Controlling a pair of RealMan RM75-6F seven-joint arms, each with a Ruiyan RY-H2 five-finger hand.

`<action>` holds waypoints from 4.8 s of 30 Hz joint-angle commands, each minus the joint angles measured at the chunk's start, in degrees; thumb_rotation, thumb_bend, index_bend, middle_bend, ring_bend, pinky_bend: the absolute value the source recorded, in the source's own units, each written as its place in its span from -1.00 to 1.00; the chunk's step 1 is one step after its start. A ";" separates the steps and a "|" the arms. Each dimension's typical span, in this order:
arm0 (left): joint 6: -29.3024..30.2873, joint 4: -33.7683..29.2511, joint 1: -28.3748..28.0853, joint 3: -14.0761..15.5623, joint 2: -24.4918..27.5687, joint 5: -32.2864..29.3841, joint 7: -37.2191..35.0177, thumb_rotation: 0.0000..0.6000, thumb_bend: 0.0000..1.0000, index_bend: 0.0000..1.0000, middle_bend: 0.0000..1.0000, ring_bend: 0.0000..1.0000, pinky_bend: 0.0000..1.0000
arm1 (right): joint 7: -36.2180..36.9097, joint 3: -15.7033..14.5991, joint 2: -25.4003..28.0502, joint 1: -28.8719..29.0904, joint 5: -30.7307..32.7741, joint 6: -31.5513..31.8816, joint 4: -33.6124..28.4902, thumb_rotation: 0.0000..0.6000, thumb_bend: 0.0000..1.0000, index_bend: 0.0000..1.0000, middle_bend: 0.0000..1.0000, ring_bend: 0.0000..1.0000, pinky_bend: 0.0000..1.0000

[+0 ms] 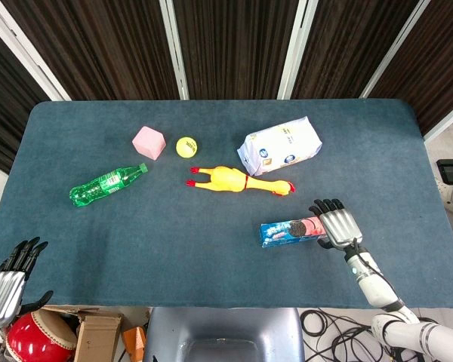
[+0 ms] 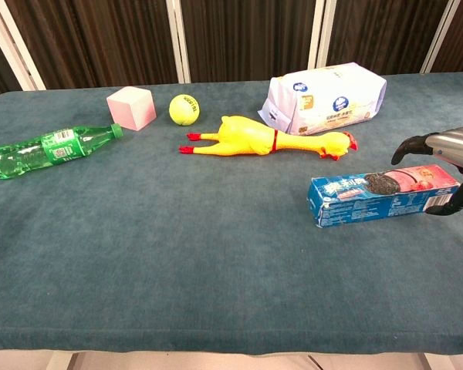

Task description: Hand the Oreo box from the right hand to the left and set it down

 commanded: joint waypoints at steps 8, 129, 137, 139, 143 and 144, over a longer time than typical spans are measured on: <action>-0.39 -0.04 -0.32 -0.08 -0.19 0.01 0.28 1.00 -0.56 -0.76 -0.90 -1.00 -0.53 | 2.82 -0.45 -2.10 0.17 -3.49 2.70 3.08 1.00 0.05 -0.30 -0.59 -0.61 -0.58; 2.12 4.44 -19.09 -14.34 -43.65 -1.85 5.91 1.00 -0.45 0.29 0.43 0.19 0.19 | -9.20 6.67 -11.68 13.04 1.45 8.29 -17.45 1.00 1.00 0.33 0.11 0.24 0.11; 3.48 5.93 -19.20 -14.25 -43.37 -0.13 5.76 1.00 -0.44 0.38 0.50 0.28 0.29 | -5.81 6.19 -11.07 12.73 -1.77 9.29 -16.10 1.00 1.00 0.23 0.11 0.19 0.11; 3.43 5.92 -19.24 -14.35 -42.80 -0.08 5.74 1.00 -0.45 0.38 0.51 0.28 0.30 | -4.70 6.05 -10.56 12.59 -2.07 9.04 -15.94 1.00 1.00 0.11 0.10 0.11 0.07; 3.04 5.83 -19.31 -14.35 -40.82 0.13 5.89 1.00 -0.45 0.40 0.52 0.29 0.31 | -2.78 5.91 -8.91 12.24 -2.53 8.59 -16.21 1.00 0.73 -0.24 -0.16 -0.21 -0.03; 2.86 5.87 -19.32 -14.35 -40.09 0.18 5.91 1.00 -0.45 0.40 0.52 0.29 0.32 | -2.41 5.83 -8.40 12.07 -2.73 8.63 -16.42 1.00 0.61 -0.36 -0.27 -0.34 -0.04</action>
